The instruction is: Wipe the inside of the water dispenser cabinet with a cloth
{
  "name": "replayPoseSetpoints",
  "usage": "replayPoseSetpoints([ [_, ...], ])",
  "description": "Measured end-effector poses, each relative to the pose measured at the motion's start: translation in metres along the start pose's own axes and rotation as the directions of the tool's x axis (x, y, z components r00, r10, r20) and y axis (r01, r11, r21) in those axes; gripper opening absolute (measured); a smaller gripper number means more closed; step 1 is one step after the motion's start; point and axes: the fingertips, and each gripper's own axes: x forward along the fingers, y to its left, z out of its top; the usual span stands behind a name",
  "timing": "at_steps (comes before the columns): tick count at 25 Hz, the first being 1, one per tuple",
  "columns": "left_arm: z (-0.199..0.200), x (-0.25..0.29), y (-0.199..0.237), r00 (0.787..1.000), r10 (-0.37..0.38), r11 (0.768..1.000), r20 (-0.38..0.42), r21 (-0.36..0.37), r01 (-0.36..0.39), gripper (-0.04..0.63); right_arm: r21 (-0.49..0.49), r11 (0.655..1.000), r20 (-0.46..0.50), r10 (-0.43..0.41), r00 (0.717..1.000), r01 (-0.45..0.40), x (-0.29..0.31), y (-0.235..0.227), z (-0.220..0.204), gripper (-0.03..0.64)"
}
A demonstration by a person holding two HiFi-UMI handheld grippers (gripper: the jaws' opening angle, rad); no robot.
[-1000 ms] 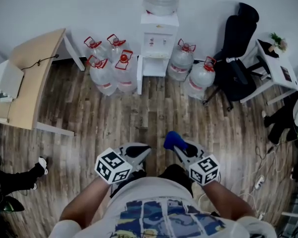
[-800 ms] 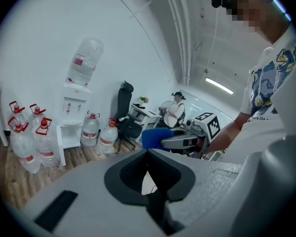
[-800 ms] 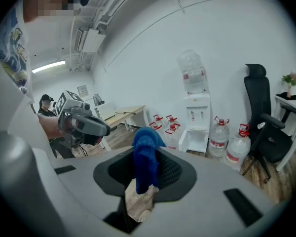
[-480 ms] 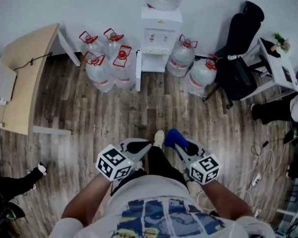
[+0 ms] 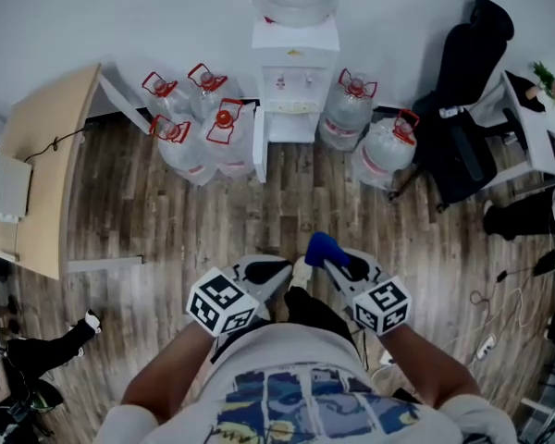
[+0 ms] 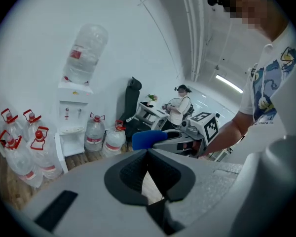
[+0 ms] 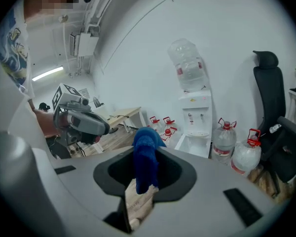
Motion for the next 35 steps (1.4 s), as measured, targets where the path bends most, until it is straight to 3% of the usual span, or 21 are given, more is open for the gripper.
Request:
replayPoseSetpoints([
  [9,0.055,0.067,0.038,1.000,0.011,1.000,0.007,-0.020,-0.010,0.003,-0.015,1.000,-0.011,0.013,1.000,-0.014,0.038,-0.096,0.036,0.086],
  [23,0.093,0.101,0.126,0.999,-0.047,0.999,0.010,-0.027,0.047,0.002,0.010,0.998,-0.053,-0.059,0.997,0.059,0.139,-0.173,0.069,0.086],
  [30,0.075,0.140,0.193,0.995,-0.103,0.995,-0.019,0.019,0.103,0.002,-0.017,0.996,-0.045,-0.086,0.995,0.086,0.236,-0.234,0.065,0.086],
  [35,0.057,0.203,0.250,0.996,-0.083,0.996,-0.025,0.035,0.084,0.002,-0.047,0.998,-0.068,-0.051,0.996,0.048,0.329,-0.293,0.034,0.086],
])
